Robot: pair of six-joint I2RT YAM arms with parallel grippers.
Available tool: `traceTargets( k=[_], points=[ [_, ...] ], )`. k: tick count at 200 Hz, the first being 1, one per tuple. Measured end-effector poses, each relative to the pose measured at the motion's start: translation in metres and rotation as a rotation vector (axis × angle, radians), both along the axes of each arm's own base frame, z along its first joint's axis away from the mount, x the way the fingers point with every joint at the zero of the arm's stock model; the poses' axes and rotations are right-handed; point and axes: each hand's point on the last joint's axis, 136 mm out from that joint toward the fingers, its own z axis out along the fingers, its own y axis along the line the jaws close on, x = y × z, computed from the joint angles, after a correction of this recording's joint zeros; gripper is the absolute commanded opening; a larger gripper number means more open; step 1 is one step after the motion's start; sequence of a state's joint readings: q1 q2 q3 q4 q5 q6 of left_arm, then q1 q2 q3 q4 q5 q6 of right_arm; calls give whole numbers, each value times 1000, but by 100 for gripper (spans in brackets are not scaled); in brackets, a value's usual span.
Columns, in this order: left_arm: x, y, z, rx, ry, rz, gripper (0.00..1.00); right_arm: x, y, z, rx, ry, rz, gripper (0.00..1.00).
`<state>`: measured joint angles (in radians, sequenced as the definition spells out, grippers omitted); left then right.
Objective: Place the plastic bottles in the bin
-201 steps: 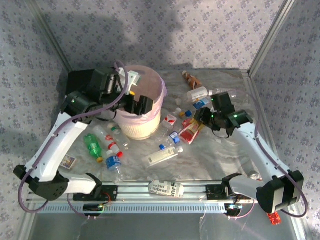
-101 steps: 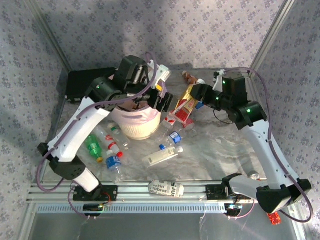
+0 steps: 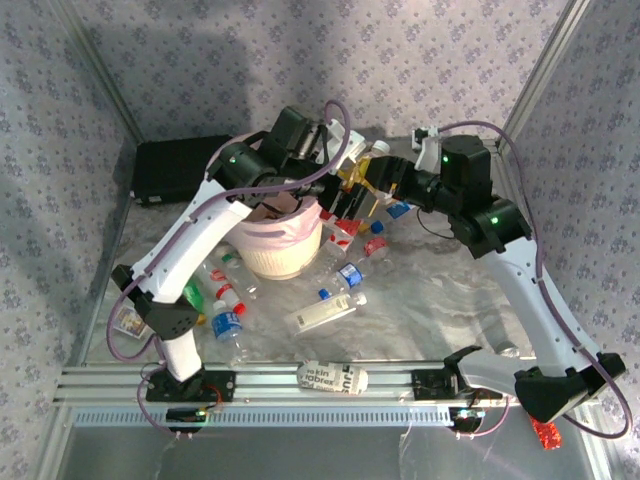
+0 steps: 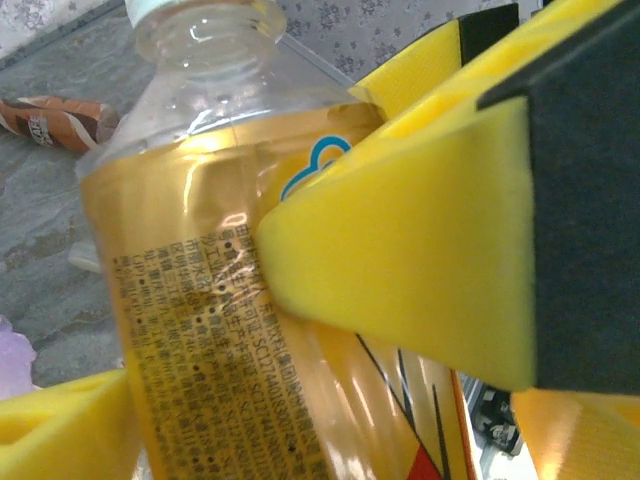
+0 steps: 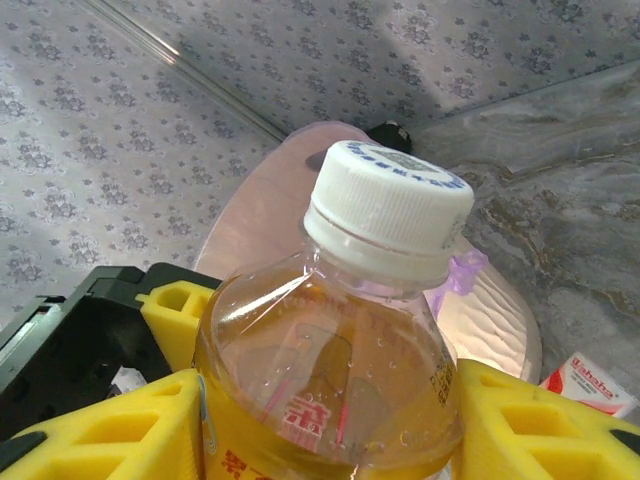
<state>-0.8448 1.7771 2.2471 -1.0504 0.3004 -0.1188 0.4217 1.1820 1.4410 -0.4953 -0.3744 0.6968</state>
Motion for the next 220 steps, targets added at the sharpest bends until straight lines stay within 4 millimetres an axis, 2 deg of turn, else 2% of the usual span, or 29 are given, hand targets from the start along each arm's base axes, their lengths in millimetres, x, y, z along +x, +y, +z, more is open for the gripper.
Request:
traceTargets(
  k=[27, 49, 87, 133, 155, 186, 208, 220],
  points=[
    [2, 2, 0, 3, -3, 7, 73, 0, 0, 3, 6, -5, 1, 55],
    [3, 3, 0, 5, -6, 12, 70, 1, 1, 2, 5, -5, 1, 57],
    [5, 4, 0, 10, -11, 23, 68, 5, 3, 4, 14, -4, 5, 76],
    [17, 13, 2, 9, -14, 56, 66, 9, -7, 16, 22, -25, -25, 89],
    [32, 27, 1, 13, -10, 102, 65, 11, -18, 20, 24, -31, -56, 93],
    [55, 52, 1, 26, -13, 184, 64, 8, -42, 26, 18, -50, -113, 94],
    [71, 81, 8, 28, -35, 264, 63, 3, -59, 28, 2, -54, -163, 93],
    [77, 103, 10, 30, -39, 318, 62, 0, -67, 26, -9, -53, -184, 93]
  ],
)
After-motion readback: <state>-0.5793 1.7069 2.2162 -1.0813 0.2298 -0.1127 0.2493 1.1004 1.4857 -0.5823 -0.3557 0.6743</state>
